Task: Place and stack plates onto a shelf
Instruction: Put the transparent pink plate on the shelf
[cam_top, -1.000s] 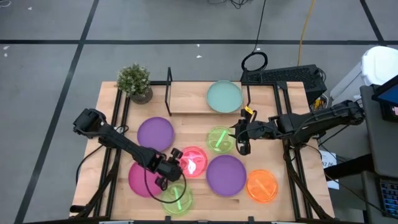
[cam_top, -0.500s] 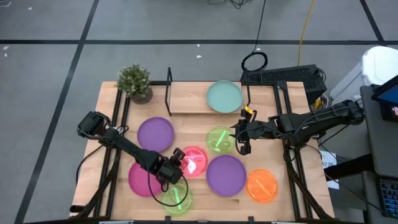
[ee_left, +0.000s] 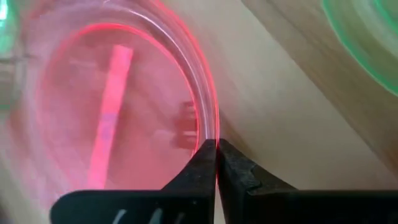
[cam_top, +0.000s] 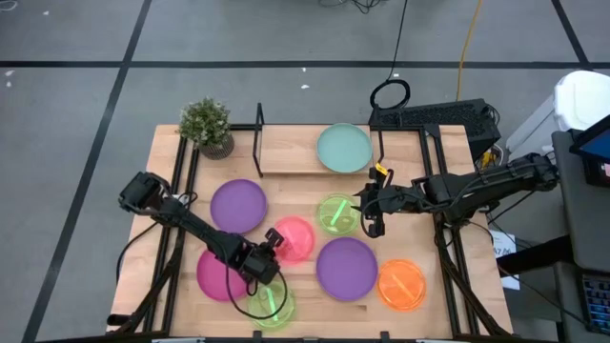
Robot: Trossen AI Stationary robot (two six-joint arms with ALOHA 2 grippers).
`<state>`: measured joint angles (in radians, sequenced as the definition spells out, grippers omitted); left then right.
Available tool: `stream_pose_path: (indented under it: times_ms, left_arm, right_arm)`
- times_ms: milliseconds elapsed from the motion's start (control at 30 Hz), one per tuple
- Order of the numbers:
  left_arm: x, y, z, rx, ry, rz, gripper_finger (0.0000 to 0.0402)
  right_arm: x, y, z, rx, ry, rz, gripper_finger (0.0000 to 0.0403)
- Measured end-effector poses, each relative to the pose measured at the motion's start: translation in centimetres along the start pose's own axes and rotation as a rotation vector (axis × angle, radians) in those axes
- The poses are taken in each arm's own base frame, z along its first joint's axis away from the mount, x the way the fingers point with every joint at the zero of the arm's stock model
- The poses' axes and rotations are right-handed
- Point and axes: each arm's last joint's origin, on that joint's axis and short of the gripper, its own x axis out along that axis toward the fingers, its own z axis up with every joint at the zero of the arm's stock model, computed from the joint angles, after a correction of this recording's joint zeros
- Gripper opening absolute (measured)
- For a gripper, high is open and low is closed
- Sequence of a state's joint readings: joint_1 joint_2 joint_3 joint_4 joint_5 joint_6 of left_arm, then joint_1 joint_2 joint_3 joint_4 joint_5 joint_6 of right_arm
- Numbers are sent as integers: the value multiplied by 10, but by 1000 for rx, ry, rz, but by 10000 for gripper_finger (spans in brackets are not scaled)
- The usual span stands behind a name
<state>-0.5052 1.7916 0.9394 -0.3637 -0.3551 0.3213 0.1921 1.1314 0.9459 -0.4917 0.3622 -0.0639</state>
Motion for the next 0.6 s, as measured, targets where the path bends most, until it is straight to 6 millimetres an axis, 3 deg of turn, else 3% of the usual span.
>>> stream_pose_path:
  times_ms: [200,433,600]
  left_arm:
    - [-14,6,6,49,10,79,5]
    - [-51,48,16,17,-46,175,4]
    - [-74,79,4,-18,-30,263,4]
  right_arm:
    - [0,0,0,-1,2,1,130]
    - [0,0,-2,-6,16,1,130]
    - [0,0,-2,-8,23,1,130]
